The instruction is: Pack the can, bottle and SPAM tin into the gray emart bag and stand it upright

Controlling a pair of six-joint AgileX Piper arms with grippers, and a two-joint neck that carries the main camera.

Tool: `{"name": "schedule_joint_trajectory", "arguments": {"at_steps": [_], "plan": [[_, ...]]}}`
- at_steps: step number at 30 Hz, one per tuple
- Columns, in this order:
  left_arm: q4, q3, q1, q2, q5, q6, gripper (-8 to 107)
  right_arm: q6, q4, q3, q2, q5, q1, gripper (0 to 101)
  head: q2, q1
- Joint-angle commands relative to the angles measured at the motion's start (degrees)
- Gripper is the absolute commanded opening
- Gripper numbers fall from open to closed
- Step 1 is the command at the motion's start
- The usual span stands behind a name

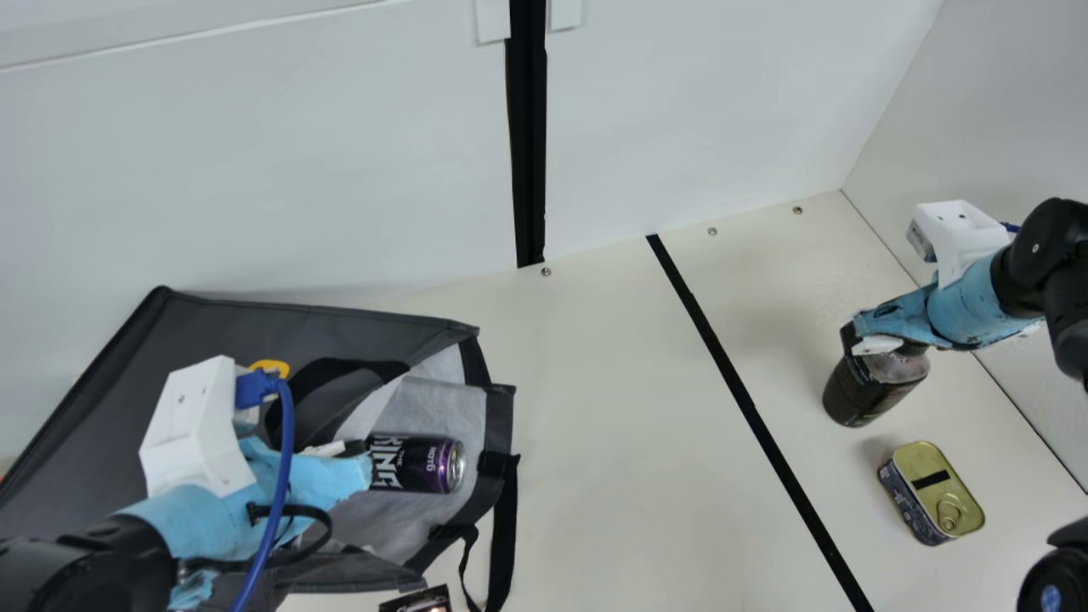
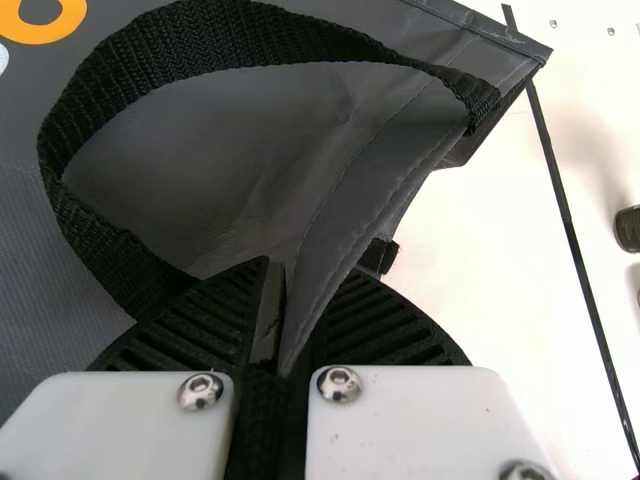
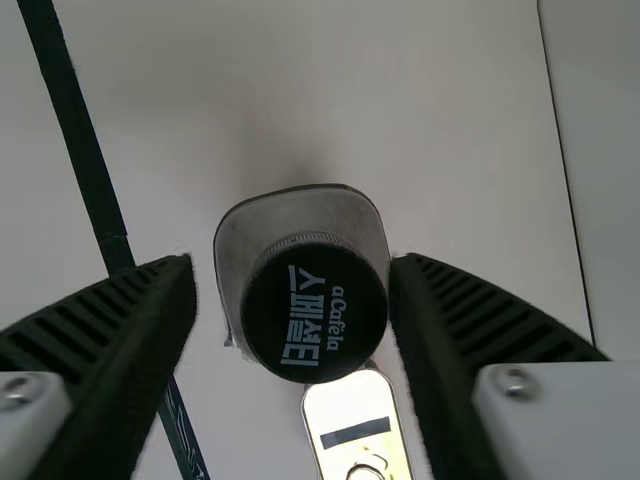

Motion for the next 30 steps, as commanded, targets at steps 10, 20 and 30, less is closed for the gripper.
{"name": "schedule_joint_trajectory", "arguments": {"at_steps": [10,20,30], "plan": [[0.0,0.0,0.0,0.0,0.0,0.0,-8,-0.9,1.3,0.2,0.4,-0.1,-0.2,0,0.0,-1.4],[0.0,0.0,0.0,0.0,0.0,0.0,-8,-5.2,4.8,-1.7,-0.4,0.8,-1.1,0,0.0,-1.4],[0.0,0.0,0.0,0.0,0.0,0.0,-8,-11.0,7.7,-2.4,-2.6,2.1,-1.2,0,0.0,-1.4]]}}
